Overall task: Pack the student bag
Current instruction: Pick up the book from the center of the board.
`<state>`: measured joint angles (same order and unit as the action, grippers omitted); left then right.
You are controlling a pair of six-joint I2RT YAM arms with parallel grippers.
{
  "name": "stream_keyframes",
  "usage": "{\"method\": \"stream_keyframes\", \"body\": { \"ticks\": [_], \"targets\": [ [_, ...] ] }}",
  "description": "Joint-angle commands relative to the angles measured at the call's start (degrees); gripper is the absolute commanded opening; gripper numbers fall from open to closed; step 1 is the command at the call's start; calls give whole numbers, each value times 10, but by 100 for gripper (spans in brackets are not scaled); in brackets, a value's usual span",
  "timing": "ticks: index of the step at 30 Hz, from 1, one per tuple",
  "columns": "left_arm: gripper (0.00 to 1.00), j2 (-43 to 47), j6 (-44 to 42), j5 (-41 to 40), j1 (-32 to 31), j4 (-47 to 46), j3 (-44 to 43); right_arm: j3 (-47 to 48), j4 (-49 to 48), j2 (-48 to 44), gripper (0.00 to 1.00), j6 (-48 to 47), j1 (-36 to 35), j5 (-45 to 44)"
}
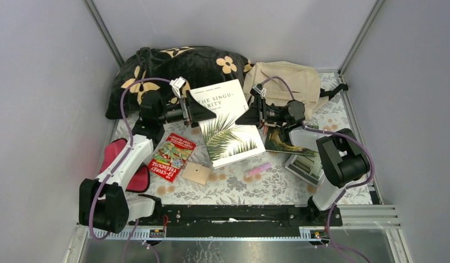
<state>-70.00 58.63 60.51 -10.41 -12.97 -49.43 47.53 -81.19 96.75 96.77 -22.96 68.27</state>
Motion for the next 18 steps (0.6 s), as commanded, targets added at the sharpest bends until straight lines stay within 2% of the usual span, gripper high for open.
{"method": "stream_keyframes", "body": {
  "ticks": [1, 3, 4, 5, 7, 8, 10, 11, 13, 14, 16, 18],
  "targets": [
    [80, -13, 101, -14, -19, -163, 4, 32, -153, -1, 38, 74, -6, -1],
    [62, -15, 106, -31, -19, -164, 1, 28, -127, -8, 51, 57, -4, -8],
    [57, -14, 105, -39, -19, -160, -3, 23, -102, -16, 62, 38, -1, -13],
    [45, -14, 103, -51, -19, -151, -8, 17, -67, -30, 73, 12, 5, -23],
    [36, -8, 102, -91, -16, -119, -19, -3, 21, -73, 91, -41, 27, -57],
    [31, -3, 105, -109, -15, -114, -23, -10, 103, -100, 98, -80, 42, -74],
    [28, 5, 100, -138, -15, -103, -38, 0, 293, -159, 100, -194, 54, -109],
    [27, 7, 92, -148, -15, -90, -51, 16, 419, -187, 100, -272, 56, -137],
    [28, 7, 73, -170, -12, -62, -77, 54, 630, -236, 100, -402, 56, -227],
    [28, 8, 70, -181, -9, -54, -87, 64, 691, -257, 100, -442, 57, -288],
    [28, 15, 79, -213, -5, -62, -93, 50, 732, -305, 100, -445, 65, -371],
    [28, 21, 100, -251, -3, -97, -87, 4, 686, -363, 100, -408, 71, -416]
  ]
}}
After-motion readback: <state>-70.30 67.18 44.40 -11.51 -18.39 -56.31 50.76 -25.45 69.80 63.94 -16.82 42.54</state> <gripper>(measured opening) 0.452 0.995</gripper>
